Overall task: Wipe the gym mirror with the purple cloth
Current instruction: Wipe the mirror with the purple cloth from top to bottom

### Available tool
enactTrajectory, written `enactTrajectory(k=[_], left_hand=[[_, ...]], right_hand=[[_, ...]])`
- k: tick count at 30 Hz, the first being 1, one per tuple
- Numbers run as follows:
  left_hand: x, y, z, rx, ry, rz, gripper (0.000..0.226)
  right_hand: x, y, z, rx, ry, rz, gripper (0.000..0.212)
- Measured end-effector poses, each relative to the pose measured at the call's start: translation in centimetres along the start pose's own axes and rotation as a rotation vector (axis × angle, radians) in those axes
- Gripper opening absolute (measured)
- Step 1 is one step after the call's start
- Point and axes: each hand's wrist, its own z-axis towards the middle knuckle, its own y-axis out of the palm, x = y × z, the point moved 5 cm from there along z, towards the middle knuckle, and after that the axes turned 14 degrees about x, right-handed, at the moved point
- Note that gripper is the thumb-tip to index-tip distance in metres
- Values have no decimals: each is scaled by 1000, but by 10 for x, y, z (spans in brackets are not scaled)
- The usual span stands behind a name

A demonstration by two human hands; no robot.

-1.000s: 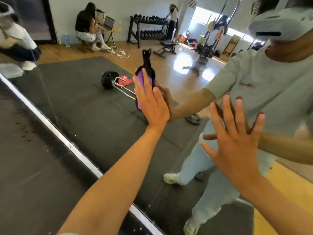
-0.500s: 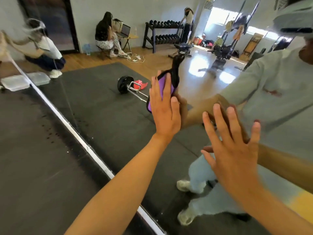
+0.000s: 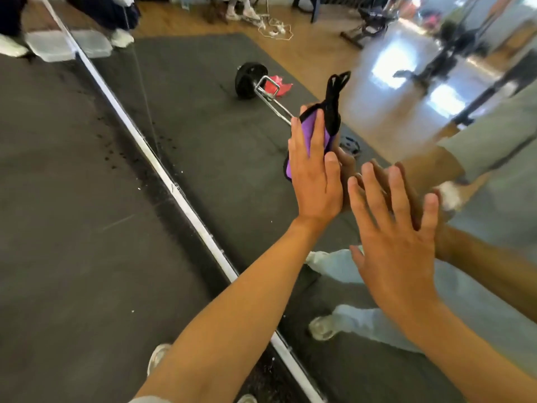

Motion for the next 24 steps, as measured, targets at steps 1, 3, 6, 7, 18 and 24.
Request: enactTrajectory(k=[1, 3, 6, 7, 18, 24], left_hand=[[-17, -3, -3, 2, -46, -1, 60], [-53, -12, -12, 26, -147, 4, 61], [-109, -24, -29, 56, -289, 13, 62], [-123, -27, -35, 71, -324, 20, 62], [-277, -64, -158, 305, -897, -68, 59], [-324, -77, -220, 329, -1064, 10, 59]], right_hand=[[-12, 6, 1, -9, -12, -9, 123], [-35, 17, 3, -21, -41, -26, 120], [-70, 35, 7, -28, -90, -53, 113], [-81, 41, 8, -38, -110, -66, 112], [-162, 91, -1, -72, -133, 152, 108], [-182, 105, -17, -52, -148, 230, 101]])
